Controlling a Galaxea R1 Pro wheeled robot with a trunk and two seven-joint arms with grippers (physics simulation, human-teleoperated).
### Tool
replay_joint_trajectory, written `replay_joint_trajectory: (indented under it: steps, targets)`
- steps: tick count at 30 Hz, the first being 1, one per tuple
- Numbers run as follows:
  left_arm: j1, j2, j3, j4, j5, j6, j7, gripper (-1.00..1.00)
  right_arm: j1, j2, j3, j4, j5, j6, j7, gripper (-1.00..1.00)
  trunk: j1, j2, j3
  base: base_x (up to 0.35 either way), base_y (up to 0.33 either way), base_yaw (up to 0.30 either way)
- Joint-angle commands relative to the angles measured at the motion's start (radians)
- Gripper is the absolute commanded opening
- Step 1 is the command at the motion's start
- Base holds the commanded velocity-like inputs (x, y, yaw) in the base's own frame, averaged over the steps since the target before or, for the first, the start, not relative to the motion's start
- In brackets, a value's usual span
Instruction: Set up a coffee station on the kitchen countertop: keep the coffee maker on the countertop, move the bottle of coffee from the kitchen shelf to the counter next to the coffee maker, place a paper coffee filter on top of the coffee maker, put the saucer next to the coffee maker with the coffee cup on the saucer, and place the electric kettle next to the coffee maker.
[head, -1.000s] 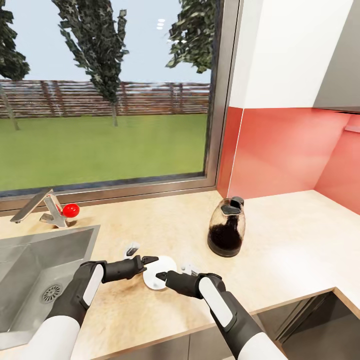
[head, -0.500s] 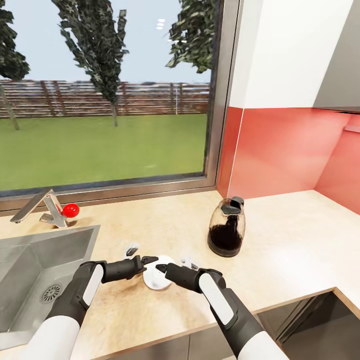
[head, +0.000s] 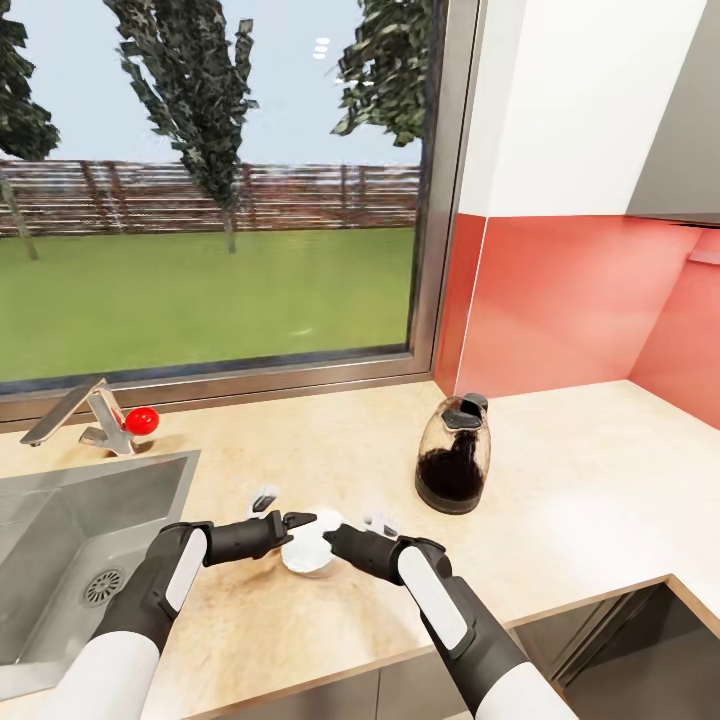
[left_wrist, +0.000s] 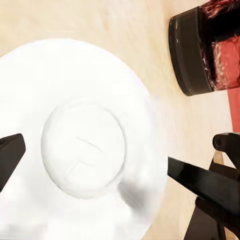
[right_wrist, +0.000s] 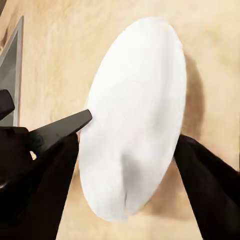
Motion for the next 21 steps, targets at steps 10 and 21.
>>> replay_joint_trajectory:
  steps: [10,21]
  targets:
    - [-0.001,0.0,0.002,0.0,-0.002,0.004,-0.004,1.0,-0.001,0.0,0.001,-0.003,-0.011,0.002,-0.01,-1.0,0.001,-0.002,-0.002,0.0,0.0,0.0]
    - [-0.001,0.001,0.002,0.0,-0.002,0.004,-0.004,1.0,-0.001,0.0,0.001,-0.003,-0.011,0.002,-0.01,-1.0,0.001,-0.002,-0.002,0.0,0.0,0.0]
